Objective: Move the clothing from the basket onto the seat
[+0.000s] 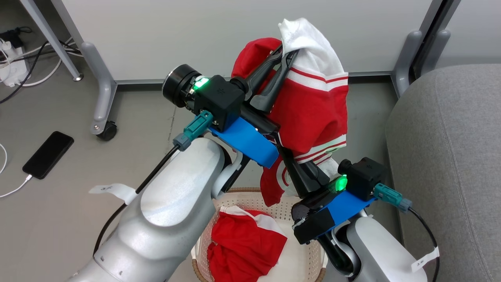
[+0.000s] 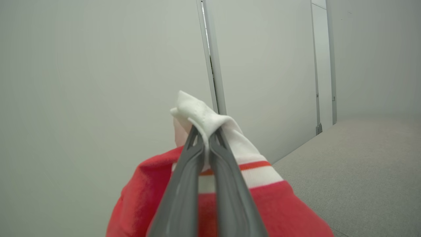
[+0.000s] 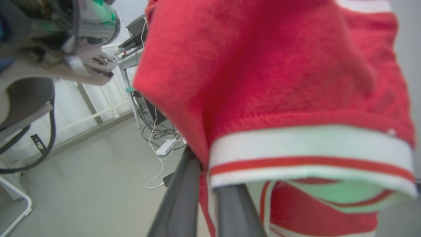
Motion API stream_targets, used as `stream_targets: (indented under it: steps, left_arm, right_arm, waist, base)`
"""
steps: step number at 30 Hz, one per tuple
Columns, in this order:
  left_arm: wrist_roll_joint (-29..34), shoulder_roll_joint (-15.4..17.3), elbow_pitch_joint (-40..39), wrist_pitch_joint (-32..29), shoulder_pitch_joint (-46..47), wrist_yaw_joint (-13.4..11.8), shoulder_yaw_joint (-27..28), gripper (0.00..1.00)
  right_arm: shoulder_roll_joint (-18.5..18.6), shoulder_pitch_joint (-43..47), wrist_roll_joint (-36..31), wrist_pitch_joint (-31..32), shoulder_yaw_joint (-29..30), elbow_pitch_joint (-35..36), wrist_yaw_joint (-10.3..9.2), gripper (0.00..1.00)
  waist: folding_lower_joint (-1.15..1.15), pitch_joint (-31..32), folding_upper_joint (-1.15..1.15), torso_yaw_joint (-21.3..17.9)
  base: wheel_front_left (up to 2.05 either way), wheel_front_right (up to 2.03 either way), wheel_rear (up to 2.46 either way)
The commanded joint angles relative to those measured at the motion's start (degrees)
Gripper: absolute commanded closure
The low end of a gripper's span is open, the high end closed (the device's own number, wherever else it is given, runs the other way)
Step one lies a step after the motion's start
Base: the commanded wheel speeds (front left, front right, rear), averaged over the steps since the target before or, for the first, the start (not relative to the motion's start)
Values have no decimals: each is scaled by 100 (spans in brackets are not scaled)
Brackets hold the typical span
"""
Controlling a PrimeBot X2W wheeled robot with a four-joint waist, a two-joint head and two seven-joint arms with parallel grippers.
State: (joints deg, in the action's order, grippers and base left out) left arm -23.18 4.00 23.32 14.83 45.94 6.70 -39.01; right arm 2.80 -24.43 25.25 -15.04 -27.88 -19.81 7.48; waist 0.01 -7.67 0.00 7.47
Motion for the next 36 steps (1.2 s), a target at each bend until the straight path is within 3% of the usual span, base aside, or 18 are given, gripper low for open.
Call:
stream_targets:
  steps: [1,26,27,28,36]
  left_arm:
    - [-11,-4,15,38,23,13,23,100]
    - [52,6,-16,44,-20,-9,76,100]
    - [58,4,-29,45,-23,-26,88,91]
    - [76,3,-47,44,-24,-49,98,0]
    - [169,-1,-120,44,-82,-73,160,0]
  right_arm:
    - [16,-34,-34,-22,7,23,3,100]
    - [16,-8,-133,-22,-25,56,3,100]
    - [16,-10,-134,-22,-28,56,3,100]
    - [16,-12,-141,-22,-32,57,3,100]
    - [16,-15,-159,-23,-61,65,3,100]
  waist:
    - [-1,0,0,-2]
    - [-1,-9,0,-9]
    - [-1,-11,0,-7]
    - [-1,-12,0,-6]
    - [-1,-11,0,-5]
  base:
    - [0,0,0]
    - [0,0,0]
    - [0,0,0]
    - [0,0,0]
    - [0,0,0]
